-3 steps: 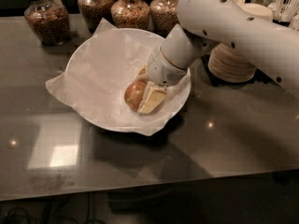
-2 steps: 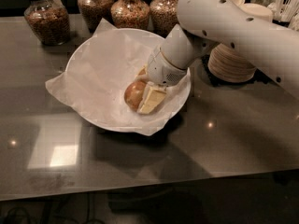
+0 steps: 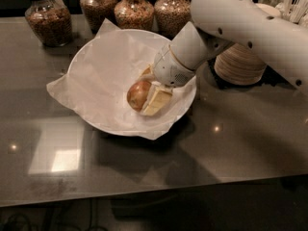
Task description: Pick apple from white bowl
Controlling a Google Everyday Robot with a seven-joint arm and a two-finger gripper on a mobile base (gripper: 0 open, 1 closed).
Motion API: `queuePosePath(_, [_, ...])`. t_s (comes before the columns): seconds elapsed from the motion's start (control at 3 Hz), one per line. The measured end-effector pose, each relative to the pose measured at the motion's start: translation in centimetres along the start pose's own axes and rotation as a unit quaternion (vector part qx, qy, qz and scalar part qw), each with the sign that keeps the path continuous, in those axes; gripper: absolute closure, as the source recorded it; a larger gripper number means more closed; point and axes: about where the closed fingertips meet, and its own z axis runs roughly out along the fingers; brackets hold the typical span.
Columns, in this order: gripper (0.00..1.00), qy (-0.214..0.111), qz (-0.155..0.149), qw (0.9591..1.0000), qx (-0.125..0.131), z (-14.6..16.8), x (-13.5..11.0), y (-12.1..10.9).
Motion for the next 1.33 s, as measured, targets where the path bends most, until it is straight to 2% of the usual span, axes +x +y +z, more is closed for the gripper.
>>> queuePosePath(0.33, [1.00,-0.054,-0.015,0.9982,0.018,-2.8,-2.0,-0.1])
queuePosePath(0.67, [1.00,-0.104,-0.013,0.9939,0.036,-6.6,-2.7,-0.2])
queuePosePath(1.0, [1.00,-0.151,-0.001,0.9877,0.042,-10.1,-2.8,-0.2])
queuePosePath(1.33, [1.00,-0.176,-0.002,0.9838,0.033,-12.4,-3.8,0.0])
